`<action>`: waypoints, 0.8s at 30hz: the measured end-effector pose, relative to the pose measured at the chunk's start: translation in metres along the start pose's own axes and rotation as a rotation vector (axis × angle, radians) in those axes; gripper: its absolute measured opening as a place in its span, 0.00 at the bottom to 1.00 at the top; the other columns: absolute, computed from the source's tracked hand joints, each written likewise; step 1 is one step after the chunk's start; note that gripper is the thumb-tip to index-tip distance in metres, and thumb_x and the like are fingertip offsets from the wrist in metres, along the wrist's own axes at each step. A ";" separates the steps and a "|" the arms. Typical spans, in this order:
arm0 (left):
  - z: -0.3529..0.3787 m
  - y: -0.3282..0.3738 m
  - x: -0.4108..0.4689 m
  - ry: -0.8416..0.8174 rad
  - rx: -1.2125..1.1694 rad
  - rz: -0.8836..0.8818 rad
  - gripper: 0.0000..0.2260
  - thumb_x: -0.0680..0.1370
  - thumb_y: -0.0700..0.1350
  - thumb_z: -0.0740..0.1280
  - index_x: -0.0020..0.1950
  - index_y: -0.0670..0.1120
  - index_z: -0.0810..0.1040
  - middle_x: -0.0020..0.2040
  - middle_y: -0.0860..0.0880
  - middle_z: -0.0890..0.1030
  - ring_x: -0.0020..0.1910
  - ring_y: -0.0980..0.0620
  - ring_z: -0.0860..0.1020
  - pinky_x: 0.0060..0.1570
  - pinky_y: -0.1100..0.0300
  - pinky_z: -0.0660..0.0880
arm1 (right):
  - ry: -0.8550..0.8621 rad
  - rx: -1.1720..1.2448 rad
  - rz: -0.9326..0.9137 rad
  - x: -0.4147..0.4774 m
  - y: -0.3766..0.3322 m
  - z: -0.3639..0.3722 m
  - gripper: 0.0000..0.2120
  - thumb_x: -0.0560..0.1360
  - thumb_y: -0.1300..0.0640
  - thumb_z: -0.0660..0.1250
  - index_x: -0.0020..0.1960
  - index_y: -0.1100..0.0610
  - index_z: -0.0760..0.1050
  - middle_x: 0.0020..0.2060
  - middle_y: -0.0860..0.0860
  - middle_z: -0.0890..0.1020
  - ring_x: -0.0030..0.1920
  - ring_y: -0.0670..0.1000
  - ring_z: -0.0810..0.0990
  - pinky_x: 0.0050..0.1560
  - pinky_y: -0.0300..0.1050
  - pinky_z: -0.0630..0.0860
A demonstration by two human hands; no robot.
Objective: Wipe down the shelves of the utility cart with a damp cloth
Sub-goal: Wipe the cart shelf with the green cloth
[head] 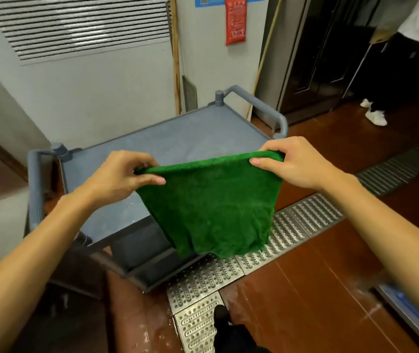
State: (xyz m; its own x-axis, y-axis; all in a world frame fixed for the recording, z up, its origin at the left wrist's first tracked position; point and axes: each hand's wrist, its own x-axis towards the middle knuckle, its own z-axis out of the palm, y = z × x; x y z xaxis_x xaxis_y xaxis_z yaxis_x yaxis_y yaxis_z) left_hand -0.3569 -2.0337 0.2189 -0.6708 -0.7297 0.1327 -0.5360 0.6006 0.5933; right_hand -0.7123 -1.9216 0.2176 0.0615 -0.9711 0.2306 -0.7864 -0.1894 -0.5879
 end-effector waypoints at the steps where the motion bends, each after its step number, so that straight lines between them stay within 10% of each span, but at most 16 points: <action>1: -0.005 -0.006 0.005 -0.043 -0.021 -0.022 0.12 0.72 0.55 0.72 0.47 0.48 0.84 0.41 0.49 0.84 0.42 0.49 0.82 0.44 0.45 0.78 | -0.017 0.015 -0.012 0.014 0.004 0.003 0.13 0.75 0.40 0.67 0.42 0.49 0.81 0.35 0.47 0.82 0.37 0.44 0.80 0.37 0.46 0.74; 9: -0.054 -0.048 0.035 -0.141 -0.149 -0.226 0.08 0.80 0.47 0.66 0.55 0.46 0.81 0.50 0.47 0.84 0.52 0.44 0.82 0.57 0.39 0.76 | -0.186 0.090 -0.123 0.132 0.017 0.021 0.23 0.75 0.36 0.65 0.38 0.56 0.78 0.29 0.58 0.75 0.31 0.55 0.74 0.33 0.51 0.65; 15: -0.082 -0.084 0.035 0.188 0.181 -0.277 0.12 0.76 0.59 0.67 0.50 0.54 0.82 0.44 0.57 0.84 0.43 0.63 0.82 0.45 0.54 0.80 | -0.246 0.178 -0.170 0.210 -0.002 0.049 0.20 0.74 0.36 0.65 0.39 0.52 0.81 0.32 0.55 0.81 0.35 0.53 0.79 0.36 0.53 0.71; 24: -0.142 -0.178 0.043 0.343 0.421 -0.236 0.21 0.74 0.62 0.67 0.50 0.46 0.85 0.41 0.46 0.80 0.40 0.45 0.78 0.41 0.52 0.73 | -0.236 0.110 -0.225 0.335 -0.032 0.117 0.21 0.74 0.37 0.67 0.42 0.56 0.81 0.35 0.59 0.80 0.38 0.56 0.78 0.37 0.47 0.68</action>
State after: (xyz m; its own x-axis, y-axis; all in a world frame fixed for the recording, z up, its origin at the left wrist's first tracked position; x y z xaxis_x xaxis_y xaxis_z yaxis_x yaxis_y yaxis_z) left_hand -0.2172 -2.2180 0.2322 -0.3418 -0.8813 0.3263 -0.8549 0.4358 0.2816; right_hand -0.5948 -2.2581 0.2235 0.3765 -0.9077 0.1854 -0.6672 -0.4045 -0.6255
